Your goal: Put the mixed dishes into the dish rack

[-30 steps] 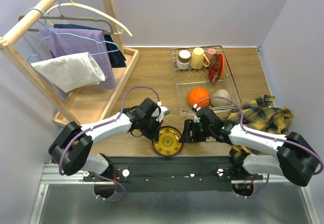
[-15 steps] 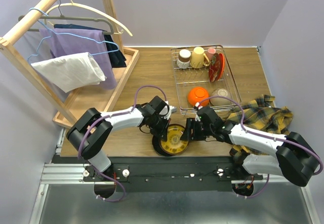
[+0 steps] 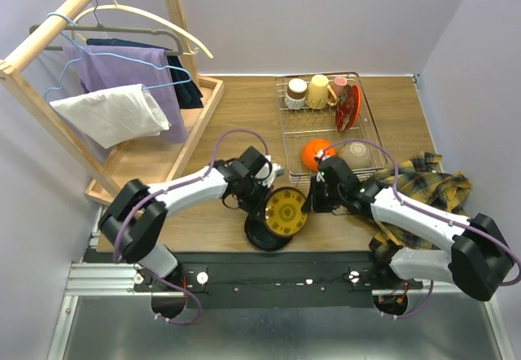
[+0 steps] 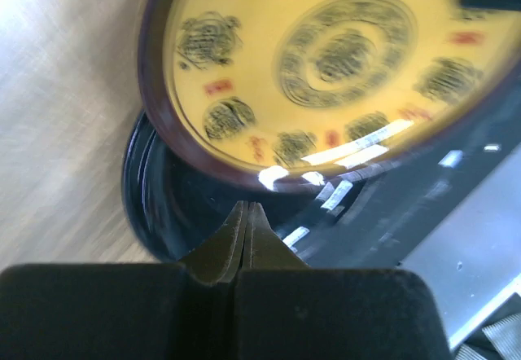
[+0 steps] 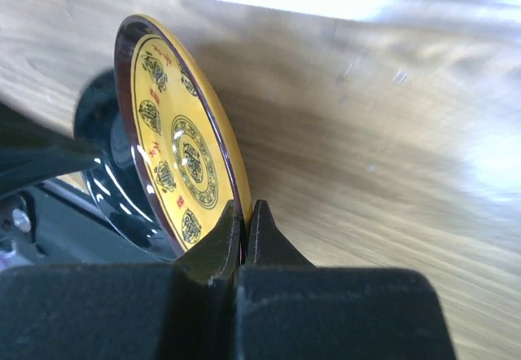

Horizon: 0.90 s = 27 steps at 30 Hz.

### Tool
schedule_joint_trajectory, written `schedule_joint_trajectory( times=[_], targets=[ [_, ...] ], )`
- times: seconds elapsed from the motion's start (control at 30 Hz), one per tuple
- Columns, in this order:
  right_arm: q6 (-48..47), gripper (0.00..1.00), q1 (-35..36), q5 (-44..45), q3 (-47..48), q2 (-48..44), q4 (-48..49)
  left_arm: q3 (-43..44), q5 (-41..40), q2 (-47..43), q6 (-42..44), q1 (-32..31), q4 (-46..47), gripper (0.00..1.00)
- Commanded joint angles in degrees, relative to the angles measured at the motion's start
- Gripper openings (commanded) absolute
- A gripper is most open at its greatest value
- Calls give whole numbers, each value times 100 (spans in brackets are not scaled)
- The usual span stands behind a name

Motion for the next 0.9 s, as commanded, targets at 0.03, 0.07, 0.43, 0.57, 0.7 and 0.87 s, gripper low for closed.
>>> schedule_joint_trajectory(
  times=[0.03, 0.07, 0.43, 0.57, 0.7, 0.87],
  targets=[
    [-1476, 1, -76, 503, 1398, -298, -1594, 1297, -142, -1275, 946, 22, -1380, 4],
    [-1634, 0, -67, 364, 1539, -333, -1674, 1359, -99, -1607, 1305, 22, -1425, 6],
    [-2813, 0, -76, 1956, 2850, -483, -1492, 350, -1161, -2902, 2907, 100, -336, 28],
    [-3190, 1, -128, 4006, 2789, -334, 0, 200, -1153, -2728, 3232, 391, -116, 29],
    [-3499, 0, -479, 4395, 3085, 87, 1469, 375, -1031, -2420, 3365, 426, -72, 30],
    [-3552, 1, -1173, 4827, 3886, 1054, 1621, 612, -1056, -2174, 3514, 435, -28, 32]
  ],
)
